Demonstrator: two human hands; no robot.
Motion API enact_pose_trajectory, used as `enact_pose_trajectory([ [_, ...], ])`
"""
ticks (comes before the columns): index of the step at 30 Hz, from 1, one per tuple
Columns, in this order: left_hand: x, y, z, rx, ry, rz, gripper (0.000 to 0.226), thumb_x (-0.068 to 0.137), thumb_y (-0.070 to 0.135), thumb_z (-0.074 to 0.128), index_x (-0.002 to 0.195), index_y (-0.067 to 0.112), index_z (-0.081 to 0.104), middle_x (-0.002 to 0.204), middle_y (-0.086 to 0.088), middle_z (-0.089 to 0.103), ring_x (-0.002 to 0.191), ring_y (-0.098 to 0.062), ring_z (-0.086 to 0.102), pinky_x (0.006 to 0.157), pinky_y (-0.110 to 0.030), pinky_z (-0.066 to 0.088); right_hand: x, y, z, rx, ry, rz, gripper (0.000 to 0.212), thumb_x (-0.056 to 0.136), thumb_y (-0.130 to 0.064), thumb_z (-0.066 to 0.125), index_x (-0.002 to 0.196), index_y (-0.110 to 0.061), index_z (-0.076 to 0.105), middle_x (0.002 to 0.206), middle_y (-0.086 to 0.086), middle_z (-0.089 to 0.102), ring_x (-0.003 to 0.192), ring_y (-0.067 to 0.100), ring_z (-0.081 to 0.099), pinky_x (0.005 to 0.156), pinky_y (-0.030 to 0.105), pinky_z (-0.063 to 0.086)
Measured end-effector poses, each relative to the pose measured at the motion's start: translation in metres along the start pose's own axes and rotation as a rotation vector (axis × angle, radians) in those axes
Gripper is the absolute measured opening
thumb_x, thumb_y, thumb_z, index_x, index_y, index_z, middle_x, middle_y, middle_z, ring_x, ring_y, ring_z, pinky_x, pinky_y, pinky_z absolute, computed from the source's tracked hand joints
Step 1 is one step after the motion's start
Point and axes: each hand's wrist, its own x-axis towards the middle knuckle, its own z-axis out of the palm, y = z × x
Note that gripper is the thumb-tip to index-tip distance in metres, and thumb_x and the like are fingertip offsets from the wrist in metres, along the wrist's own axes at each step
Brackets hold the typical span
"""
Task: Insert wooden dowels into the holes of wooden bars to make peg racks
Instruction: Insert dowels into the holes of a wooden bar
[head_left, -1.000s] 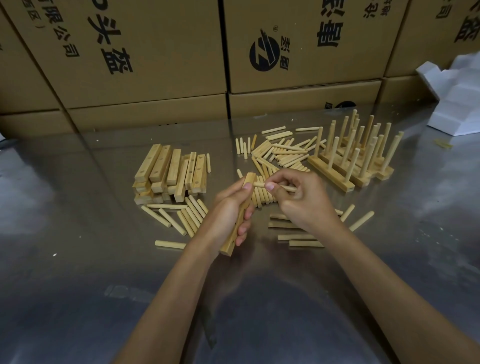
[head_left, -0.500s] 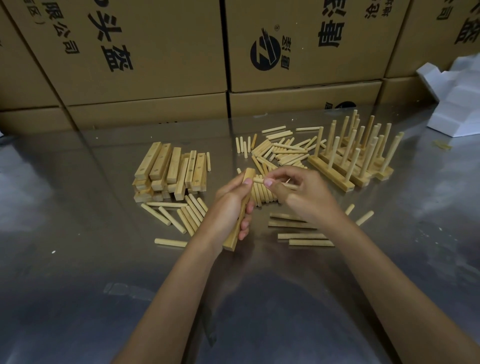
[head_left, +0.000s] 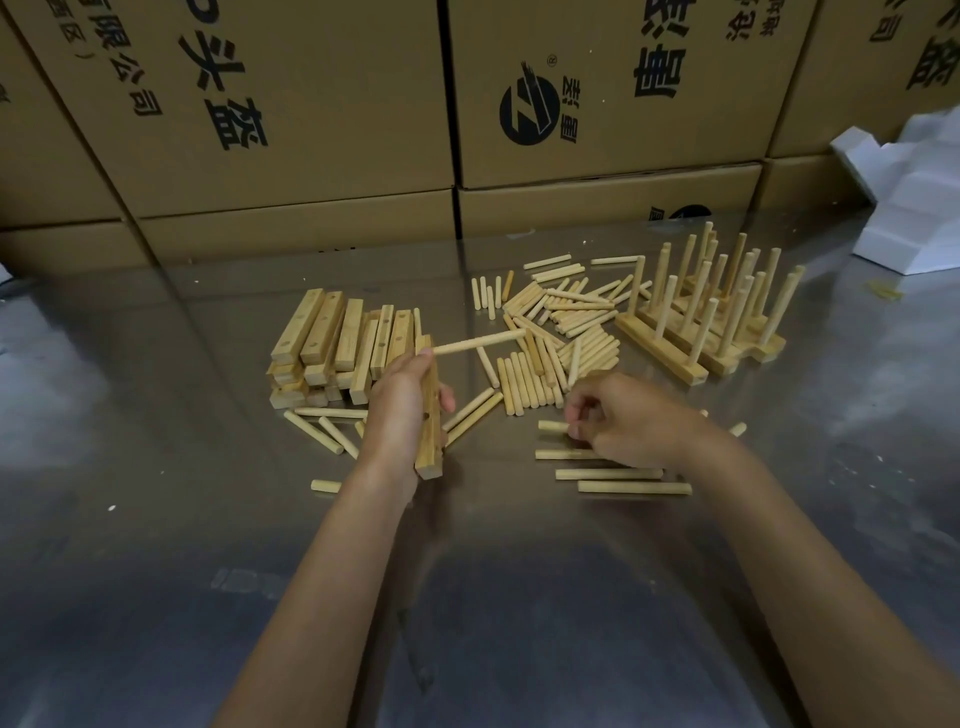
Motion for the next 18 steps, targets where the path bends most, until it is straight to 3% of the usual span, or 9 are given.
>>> enact_pose_trajectory([
  [3,-0.003,0.002,0.001,-0.067,-0.008,-0.078,0.029,0.102,0.040,0.046,0.095,0.017,0.062,0.056,-0.001,0.055,0.044,-0.012,0.048,0.045,-0.026,0.036,-0.004,-0.013,0.004,0.237,0.131,-0.148,0.010,0.094,-0.013,0.059,0.096,-0.023,0.059,0.085,-0.007,0.064,0.082,0.015,0.059,0.064,0.026,0.045],
  [5,-0.003,0.002,0.002,-0.067,-0.019,-0.094,0.035,0.103,0.041,0.045,0.095,0.014,0.065,0.055,-0.001,0.055,0.043,-0.012,0.048,0.046,-0.026,0.036,-0.006,-0.029,0.013,0.356,0.158,-0.259,0.012,0.095,-0.015,0.059,0.099,-0.026,0.060,0.085,-0.009,0.064,0.081,0.012,0.060,0.067,0.030,0.047],
  [8,-0.006,0.001,0.007,-0.038,-0.056,-0.108,0.038,0.101,0.044,0.046,0.099,0.015,0.070,0.054,0.002,0.055,0.042,-0.008,0.049,0.041,-0.022,0.038,-0.007,-0.048,0.031,0.276,0.258,-0.366,0.017,0.095,-0.015,0.057,0.106,-0.025,0.066,0.089,-0.014,0.063,0.080,0.002,0.057,0.066,0.021,0.044],
  [12,-0.012,0.002,0.013,-0.060,-0.121,-0.155,0.036,0.102,0.047,0.045,0.095,0.017,0.064,0.049,0.001,0.051,0.039,-0.009,0.045,0.037,-0.018,0.034,-0.008,-0.051,0.037,0.273,0.337,-0.406,0.020,0.093,-0.011,0.058,0.106,-0.021,0.071,0.098,-0.009,0.065,0.092,0.007,0.059,0.077,0.024,0.049],
  [18,-0.017,-0.003,0.019,0.070,-0.158,-0.075,0.038,0.107,0.045,0.033,0.103,0.014,0.054,0.046,0.000,0.047,0.039,-0.012,0.039,0.042,-0.019,0.028,-0.010,-0.051,0.031,0.110,0.348,-0.475,0.022,0.090,-0.002,0.058,0.095,-0.018,0.072,0.084,-0.008,0.061,0.081,0.006,0.046,0.072,0.014,0.031],
])
